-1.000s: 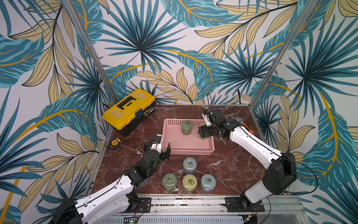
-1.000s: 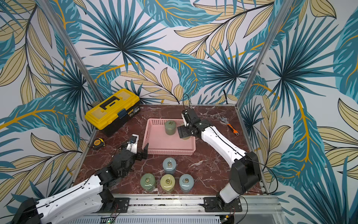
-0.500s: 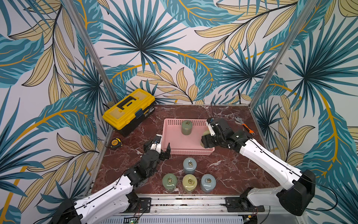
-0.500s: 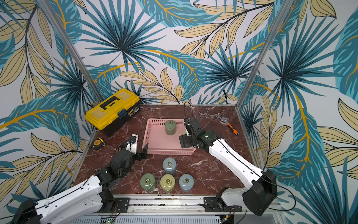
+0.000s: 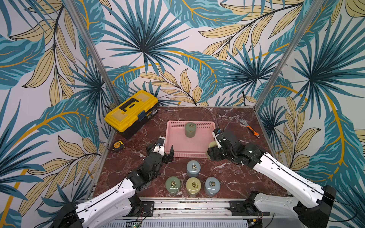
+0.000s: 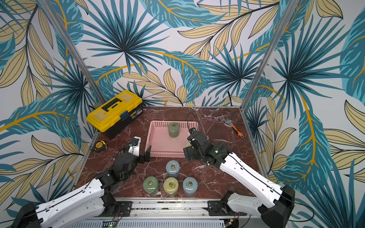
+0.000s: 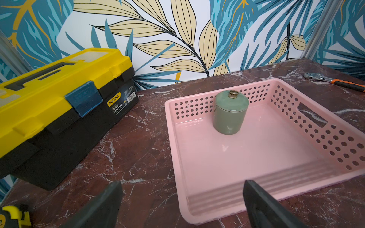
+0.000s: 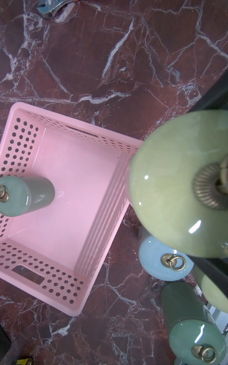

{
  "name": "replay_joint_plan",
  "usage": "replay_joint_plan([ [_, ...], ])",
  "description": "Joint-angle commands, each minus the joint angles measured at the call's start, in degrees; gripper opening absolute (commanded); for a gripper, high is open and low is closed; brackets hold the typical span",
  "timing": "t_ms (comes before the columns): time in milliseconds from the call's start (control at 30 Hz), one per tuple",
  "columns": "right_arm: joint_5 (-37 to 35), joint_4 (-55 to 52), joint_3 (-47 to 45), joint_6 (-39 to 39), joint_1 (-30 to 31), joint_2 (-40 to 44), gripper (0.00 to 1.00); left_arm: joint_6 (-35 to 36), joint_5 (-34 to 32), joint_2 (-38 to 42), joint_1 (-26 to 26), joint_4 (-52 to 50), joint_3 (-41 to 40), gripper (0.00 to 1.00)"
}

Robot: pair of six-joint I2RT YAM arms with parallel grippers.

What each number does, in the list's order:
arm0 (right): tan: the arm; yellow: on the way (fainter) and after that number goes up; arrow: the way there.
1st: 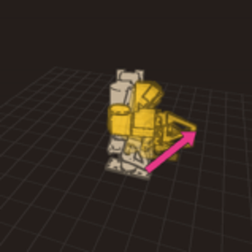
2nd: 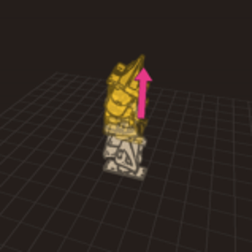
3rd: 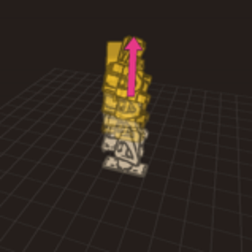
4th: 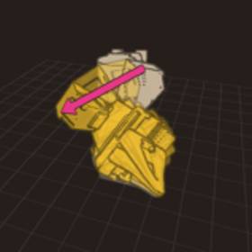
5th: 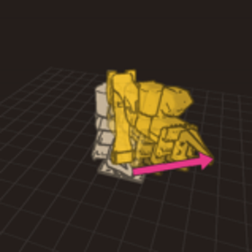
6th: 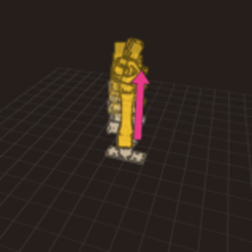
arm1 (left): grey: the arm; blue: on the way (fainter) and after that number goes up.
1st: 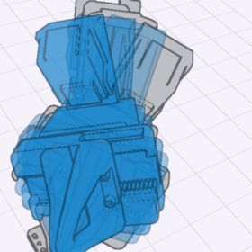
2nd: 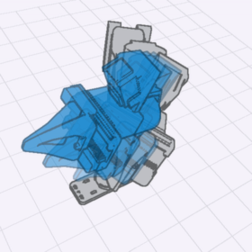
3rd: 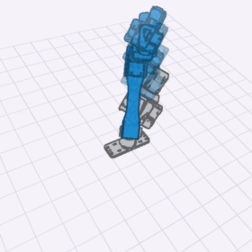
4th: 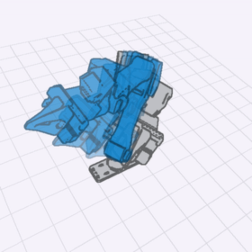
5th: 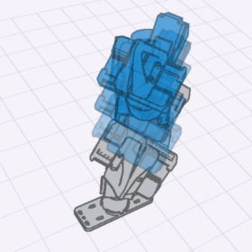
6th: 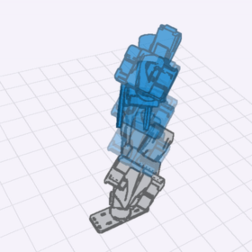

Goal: Take the tea canister out of the basket
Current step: Place the tea canister at the center of the board.

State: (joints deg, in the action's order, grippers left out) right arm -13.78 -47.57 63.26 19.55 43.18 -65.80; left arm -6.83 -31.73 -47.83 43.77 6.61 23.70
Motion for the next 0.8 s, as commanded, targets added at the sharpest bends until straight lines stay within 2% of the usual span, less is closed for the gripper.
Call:
replay_joint_plan([
  [0, -2.4, 0.8, -1.2, 3.3, 1.5, 2.2, 0.60, 0.1, 0.1, 0.9, -0.3, 0.0, -1.7, 1.00],
  [233, -3.3, 1.4, -4.3, 7.0, 5.5, 1.6, 0.60, 0.0, 0.1, 0.5, -0.4, 0.2, -1.7, 1.00],
  [767, -1.8, 9.1, -12.2, 12.3, 7.2, -0.2, 0.60, 0.2, 0.0, 0.4, -0.4, 0.4, -1.8, 1.00],
])
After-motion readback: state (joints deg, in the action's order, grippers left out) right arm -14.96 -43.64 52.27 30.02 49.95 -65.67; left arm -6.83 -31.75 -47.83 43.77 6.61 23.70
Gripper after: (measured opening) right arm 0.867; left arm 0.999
